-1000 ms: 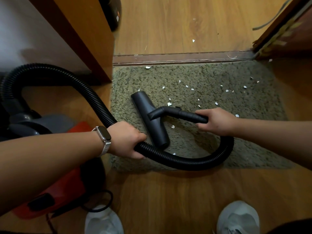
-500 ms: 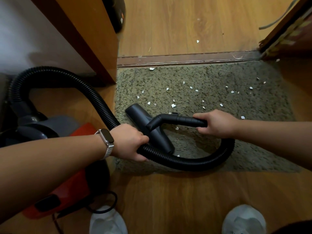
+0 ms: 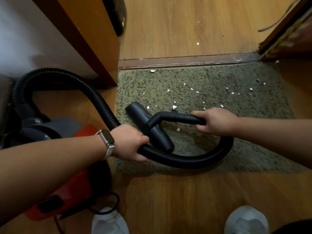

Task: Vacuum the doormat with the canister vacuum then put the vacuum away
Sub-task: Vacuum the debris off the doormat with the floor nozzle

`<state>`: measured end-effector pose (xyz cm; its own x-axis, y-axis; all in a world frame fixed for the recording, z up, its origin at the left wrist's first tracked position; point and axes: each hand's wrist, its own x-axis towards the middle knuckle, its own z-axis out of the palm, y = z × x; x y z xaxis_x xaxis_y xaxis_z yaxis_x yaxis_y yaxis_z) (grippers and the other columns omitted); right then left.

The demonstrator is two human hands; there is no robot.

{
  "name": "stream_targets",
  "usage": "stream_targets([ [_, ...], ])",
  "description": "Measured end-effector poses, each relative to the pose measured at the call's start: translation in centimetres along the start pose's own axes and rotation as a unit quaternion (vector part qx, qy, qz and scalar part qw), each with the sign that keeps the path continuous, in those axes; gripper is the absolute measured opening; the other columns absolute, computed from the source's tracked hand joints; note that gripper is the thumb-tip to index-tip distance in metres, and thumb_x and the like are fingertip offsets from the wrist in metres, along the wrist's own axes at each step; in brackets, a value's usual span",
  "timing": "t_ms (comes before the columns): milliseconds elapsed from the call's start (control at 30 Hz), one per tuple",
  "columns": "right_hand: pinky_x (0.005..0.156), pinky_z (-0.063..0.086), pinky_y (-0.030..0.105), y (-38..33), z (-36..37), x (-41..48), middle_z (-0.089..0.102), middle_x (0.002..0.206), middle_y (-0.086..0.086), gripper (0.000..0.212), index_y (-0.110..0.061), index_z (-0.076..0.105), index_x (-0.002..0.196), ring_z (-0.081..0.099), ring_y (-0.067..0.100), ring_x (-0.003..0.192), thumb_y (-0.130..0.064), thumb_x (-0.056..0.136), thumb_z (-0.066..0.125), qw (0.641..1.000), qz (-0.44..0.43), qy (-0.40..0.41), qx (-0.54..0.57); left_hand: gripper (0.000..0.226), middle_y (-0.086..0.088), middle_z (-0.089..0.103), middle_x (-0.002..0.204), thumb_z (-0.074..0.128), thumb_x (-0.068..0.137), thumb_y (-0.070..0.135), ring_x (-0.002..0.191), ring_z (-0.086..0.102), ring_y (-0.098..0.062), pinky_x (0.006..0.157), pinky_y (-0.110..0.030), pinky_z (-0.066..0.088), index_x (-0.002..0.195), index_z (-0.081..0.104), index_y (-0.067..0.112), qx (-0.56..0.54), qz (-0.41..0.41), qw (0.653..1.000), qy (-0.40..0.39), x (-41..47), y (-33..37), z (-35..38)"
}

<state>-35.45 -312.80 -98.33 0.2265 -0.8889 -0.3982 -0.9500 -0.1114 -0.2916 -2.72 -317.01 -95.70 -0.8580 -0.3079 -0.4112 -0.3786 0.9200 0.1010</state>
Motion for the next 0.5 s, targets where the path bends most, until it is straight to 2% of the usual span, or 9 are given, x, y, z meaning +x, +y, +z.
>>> stream_targets([
  [100, 0.060, 0.045, 0.029, -0.8, -0.5, 0.4, 0.060, 0.073, -0.007, 0.034, -0.041, 0.055, 0.121, 0.056, 0.020, 0.066, -0.046, 0.088, 0.061, 1.000, -0.012, -0.002, -0.014, 0.055, 0.002, 0.068, 0.087, 0.048, 0.083, 0.075, 0.081, 0.066, -0.024, 0.072, -0.036, 0.054, 0.095, 0.059, 0.022, 0.000, 0.002, 1.000, -0.003, -0.2, 0.0, 0.1],
  [300, 0.060, 0.049, 0.029, -0.7, -3.5, 2.3, 0.060, 0.070, -0.007, 0.031, -0.038, 0.059, 0.119, 0.062, 0.021, 0.068, -0.041, 0.088, 0.065, 0.996, 0.060, 0.050, 0.052, 0.066, 0.002, 0.068, 0.080, 0.028, 0.074, 0.081, 0.076, 0.067, -0.026, 0.069, -0.035, 0.055, 0.089, 0.056, 0.024, 0.009, -0.020, 0.999, 0.031, -0.9, -1.1, 0.7],
  [433, 0.063, 0.052, 0.030, -1.8, -3.8, 3.9, 0.063, 0.076, -0.007, 0.036, -0.038, 0.058, 0.125, 0.059, 0.015, 0.065, -0.041, 0.089, 0.062, 0.996, 0.063, 0.040, 0.042, 0.056, 0.003, 0.068, 0.084, 0.042, 0.080, 0.079, 0.080, 0.067, -0.024, 0.071, -0.035, 0.054, 0.090, 0.054, 0.025, 0.021, -0.030, 0.999, 0.019, -0.9, -1.8, 0.2],
  [500, 0.064, 0.052, 0.029, -2.7, -3.4, 4.3, 0.064, 0.078, -0.005, 0.037, -0.038, 0.057, 0.126, 0.059, 0.018, 0.067, -0.043, 0.090, 0.061, 0.998, 0.045, 0.025, 0.022, 0.053, 0.004, 0.067, 0.085, 0.045, 0.082, 0.077, 0.081, 0.066, -0.024, 0.071, -0.035, 0.054, 0.090, 0.055, 0.025, 0.023, -0.025, 0.999, 0.017, -1.2, -2.1, 0.1],
])
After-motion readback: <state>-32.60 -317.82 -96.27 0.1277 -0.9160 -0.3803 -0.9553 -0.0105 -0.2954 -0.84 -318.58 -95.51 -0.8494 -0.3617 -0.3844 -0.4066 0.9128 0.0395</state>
